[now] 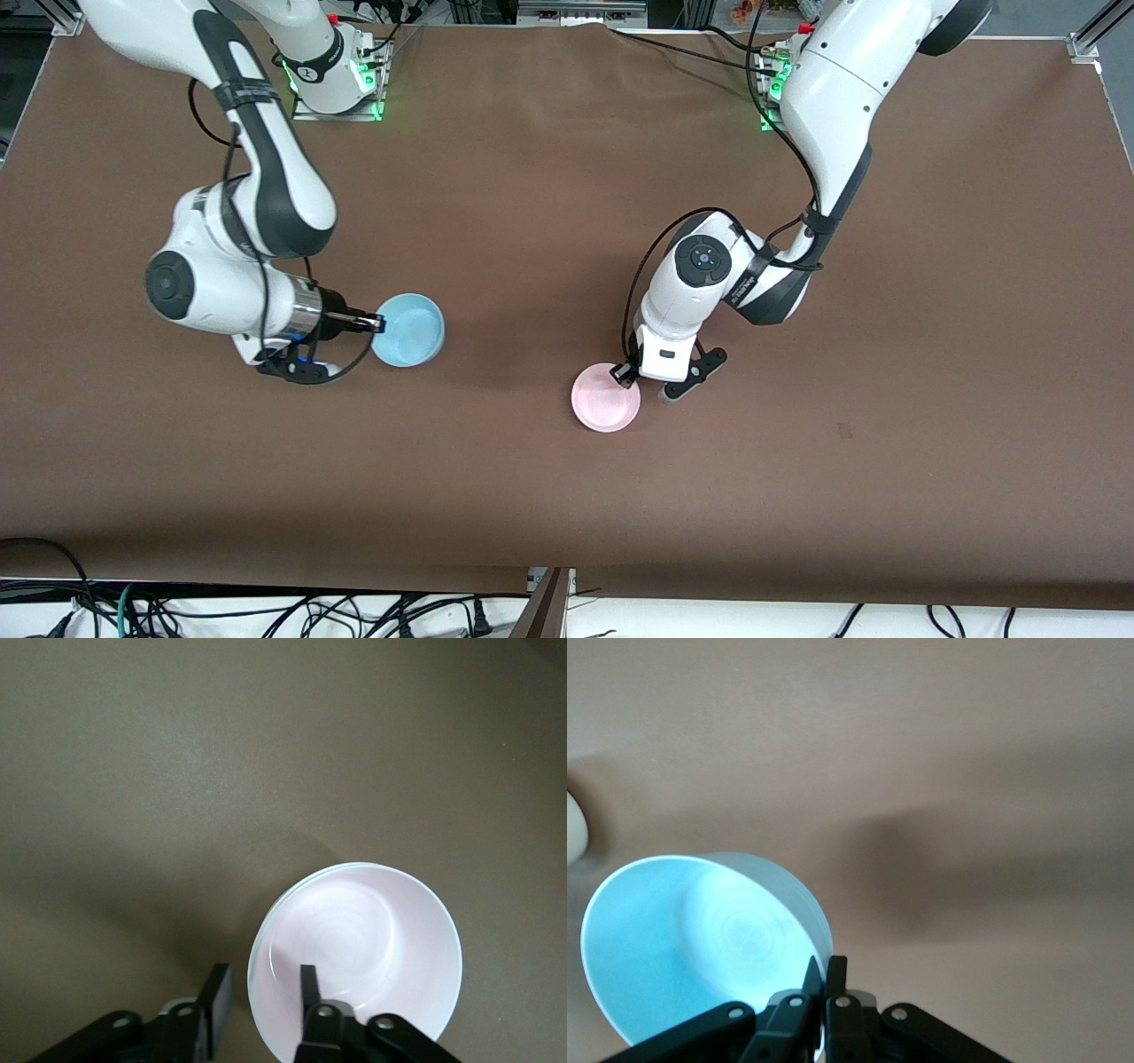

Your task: Stack pink and blue bowls on white bowl

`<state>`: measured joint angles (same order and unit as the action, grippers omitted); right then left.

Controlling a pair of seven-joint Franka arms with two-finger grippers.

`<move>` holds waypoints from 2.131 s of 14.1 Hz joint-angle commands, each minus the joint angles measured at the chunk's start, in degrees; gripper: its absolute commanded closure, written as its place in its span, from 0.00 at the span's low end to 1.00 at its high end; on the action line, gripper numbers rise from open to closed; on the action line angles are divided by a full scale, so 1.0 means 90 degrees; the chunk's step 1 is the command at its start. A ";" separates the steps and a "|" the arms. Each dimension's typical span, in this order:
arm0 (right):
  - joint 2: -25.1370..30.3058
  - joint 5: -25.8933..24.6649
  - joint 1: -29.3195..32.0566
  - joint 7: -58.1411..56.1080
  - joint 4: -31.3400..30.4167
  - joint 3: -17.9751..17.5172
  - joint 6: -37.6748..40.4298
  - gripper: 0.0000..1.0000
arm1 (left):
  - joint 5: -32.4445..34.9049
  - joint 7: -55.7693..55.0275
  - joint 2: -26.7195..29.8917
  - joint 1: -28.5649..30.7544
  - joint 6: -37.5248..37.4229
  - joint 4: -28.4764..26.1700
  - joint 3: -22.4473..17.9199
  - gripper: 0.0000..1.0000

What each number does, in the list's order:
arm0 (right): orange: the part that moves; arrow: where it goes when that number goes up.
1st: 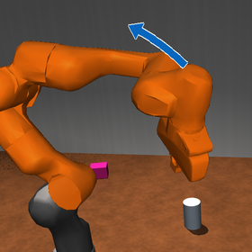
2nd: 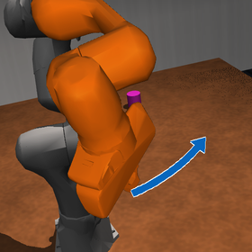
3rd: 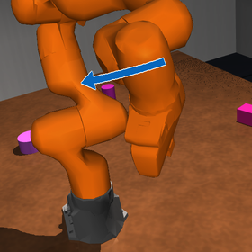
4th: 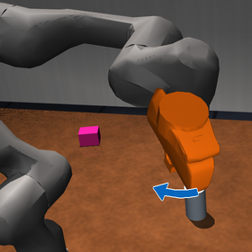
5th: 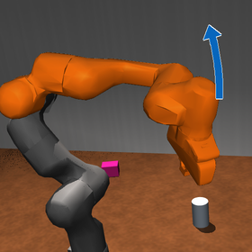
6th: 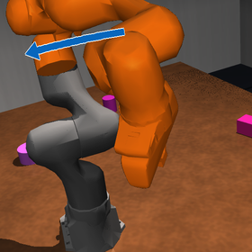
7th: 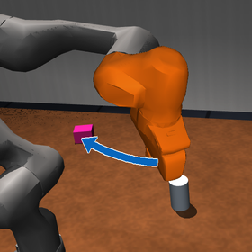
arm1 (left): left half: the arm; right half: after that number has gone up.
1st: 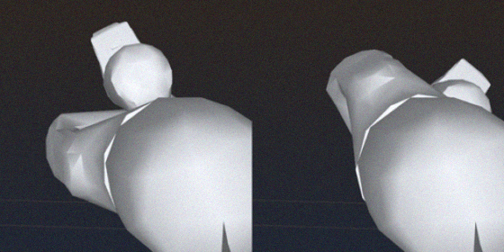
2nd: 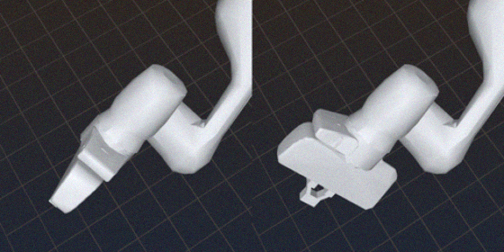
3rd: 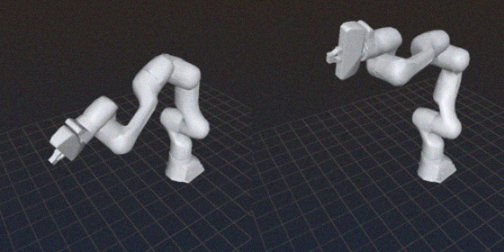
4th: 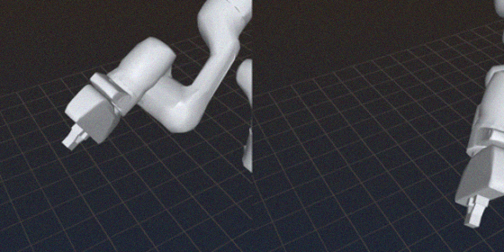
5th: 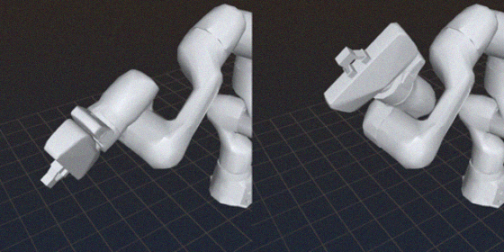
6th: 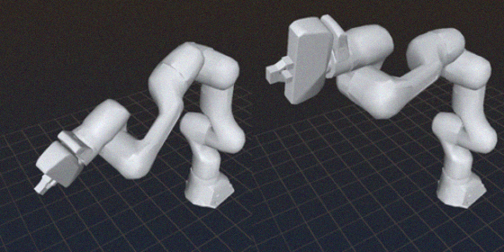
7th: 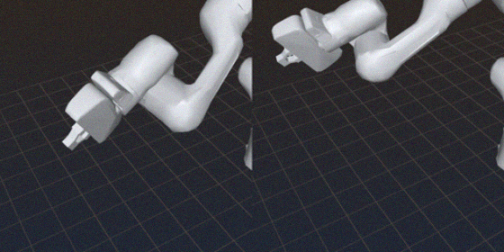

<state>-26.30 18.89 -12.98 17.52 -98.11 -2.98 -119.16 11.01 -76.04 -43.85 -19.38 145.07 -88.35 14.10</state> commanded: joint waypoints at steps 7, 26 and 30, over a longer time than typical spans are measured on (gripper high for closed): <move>-0.0846 0.0099 -0.1271 0.2659 0.0910 0.0048 -0.1007 1.00 | 0.0163 0.0185 0.0067 0.0199 -0.1281 0.1221 -0.0073 0.44; -0.2672 0.0021 -0.2669 0.4411 0.2443 0.0078 -0.4161 1.00 | -0.0765 0.5711 0.0868 0.2807 -0.4809 0.2873 -0.0024 0.25; -0.3073 0.0001 -0.2728 0.4411 0.2816 0.0087 -0.4387 1.00 | -0.0726 0.6522 0.0985 0.3052 -0.4926 0.2824 -0.0033 0.23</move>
<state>-51.15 18.98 -36.53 57.32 -76.45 -2.74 -157.65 5.07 -22.02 -36.98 6.91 102.09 -61.51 13.59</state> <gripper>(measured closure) 0.982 0.238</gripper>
